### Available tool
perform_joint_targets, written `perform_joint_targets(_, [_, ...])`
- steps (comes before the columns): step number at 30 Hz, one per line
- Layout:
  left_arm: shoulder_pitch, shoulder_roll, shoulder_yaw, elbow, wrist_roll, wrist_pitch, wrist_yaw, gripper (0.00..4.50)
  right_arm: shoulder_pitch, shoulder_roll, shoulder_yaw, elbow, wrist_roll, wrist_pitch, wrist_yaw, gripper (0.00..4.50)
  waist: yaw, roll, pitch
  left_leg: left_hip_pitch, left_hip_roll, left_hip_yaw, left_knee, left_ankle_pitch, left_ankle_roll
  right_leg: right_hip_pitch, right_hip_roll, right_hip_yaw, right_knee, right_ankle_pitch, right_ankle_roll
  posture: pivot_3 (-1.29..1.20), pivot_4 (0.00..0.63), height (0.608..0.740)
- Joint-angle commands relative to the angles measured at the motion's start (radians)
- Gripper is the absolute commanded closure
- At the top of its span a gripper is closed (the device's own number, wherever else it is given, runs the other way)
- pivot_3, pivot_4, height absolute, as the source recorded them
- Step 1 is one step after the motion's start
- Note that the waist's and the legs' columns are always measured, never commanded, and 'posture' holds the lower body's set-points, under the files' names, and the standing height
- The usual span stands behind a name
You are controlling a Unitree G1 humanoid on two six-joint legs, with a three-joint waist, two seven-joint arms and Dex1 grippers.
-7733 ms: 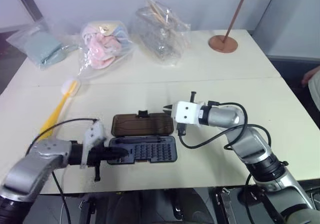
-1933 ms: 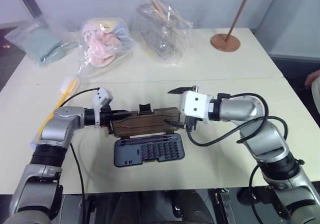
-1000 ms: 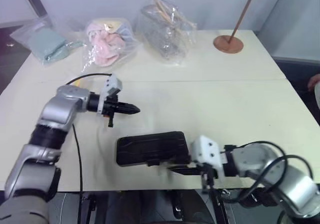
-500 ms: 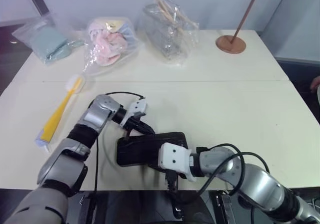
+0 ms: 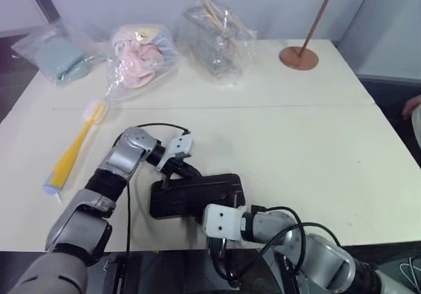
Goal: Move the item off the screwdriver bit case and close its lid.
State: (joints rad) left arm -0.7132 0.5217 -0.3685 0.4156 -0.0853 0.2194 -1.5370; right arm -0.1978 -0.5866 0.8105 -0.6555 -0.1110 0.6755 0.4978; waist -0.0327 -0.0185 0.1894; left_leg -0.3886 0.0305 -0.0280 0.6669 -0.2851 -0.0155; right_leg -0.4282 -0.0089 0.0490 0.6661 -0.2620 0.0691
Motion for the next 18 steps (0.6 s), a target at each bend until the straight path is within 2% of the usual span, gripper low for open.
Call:
perform_joint_targets(1, [0.073,-0.013,-0.060,-0.111,-0.034,0.045,-0.067,4.50,-0.007,0.024,-0.080,0.106,-0.139,0.006,-0.132,4.47,-0.007,0.000,0.000,0.000,0.000,0.000,0.000,0.000,0.000,0.000,0.000,0.000,0.000,0.000,0.000,0.00,0.150,0.737])
perform_joint_targets(3, [0.087,-0.020,-0.058,-0.121,-0.025,0.039,-0.047,4.50,0.003,0.029,-0.077,0.110,-0.129,0.001,-0.102,4.47,-0.010,0.001,-0.001,0.001,0.000,0.000,0.000,0.000,0.000,0.001,0.000,0.000,0.000,0.000,0.000,0.00,0.150,0.737])
perform_joint_targets(6, [0.064,-0.034,-0.029,-0.053,0.011,0.003,0.021,4.50,0.053,0.007,-0.123,0.054,-0.024,0.025,-0.007,4.47,-0.009,0.001,-0.004,0.002,0.000,0.000,0.000,0.000,0.000,0.002,0.000,0.000,0.000,0.000,0.000,0.00,0.150,0.737])
perform_joint_targets(7, [0.046,-0.036,-0.010,-0.008,0.026,-0.021,0.055,4.25,0.080,-0.006,-0.158,0.021,0.033,0.049,0.032,3.97,-0.005,0.001,-0.005,0.002,0.000,0.000,0.000,0.000,0.000,0.002,0.000,0.000,0.000,0.000,0.000,0.00,0.150,0.737])
perform_joint_targets(9, [0.006,-0.020,0.035,0.076,0.042,-0.055,0.100,3.67,0.136,-0.038,-0.269,-0.046,0.147,0.096,0.104,3.31,0.002,0.000,-0.006,0.002,-0.001,0.000,0.000,0.000,0.000,0.003,-0.001,0.000,-0.001,0.000,0.000,0.00,0.150,0.737])
perform_joint_targets(13, [-0.033,0.064,0.133,0.123,0.015,-0.064,0.131,1.83,0.216,-0.122,-0.567,-0.158,0.397,0.195,0.262,1.34,0.012,-0.001,-0.006,0.001,-0.001,0.001,0.001,0.000,0.000,0.004,-0.002,0.000,-0.002,0.000,0.001,0.00,0.150,0.737])
perform_joint_targets(16, [0.006,0.197,0.244,0.008,-0.070,0.012,0.094,0.56,0.273,-0.219,-0.895,-0.238,0.658,0.252,0.437,0.02,0.003,-0.001,-0.004,0.001,0.000,0.000,0.000,0.000,0.000,0.002,0.000,0.000,-0.001,0.000,0.000,0.00,0.150,0.737])
perform_joint_targets(18, [0.076,0.306,0.332,-0.137,-0.155,0.094,0.052,0.56,0.279,-0.294,-1.094,-0.214,0.764,0.265,0.528,0.02,-0.008,-0.001,-0.004,0.001,0.002,-0.001,-0.001,0.000,0.000,0.002,0.001,-0.001,-0.001,0.000,0.000,0.00,0.150,0.737])
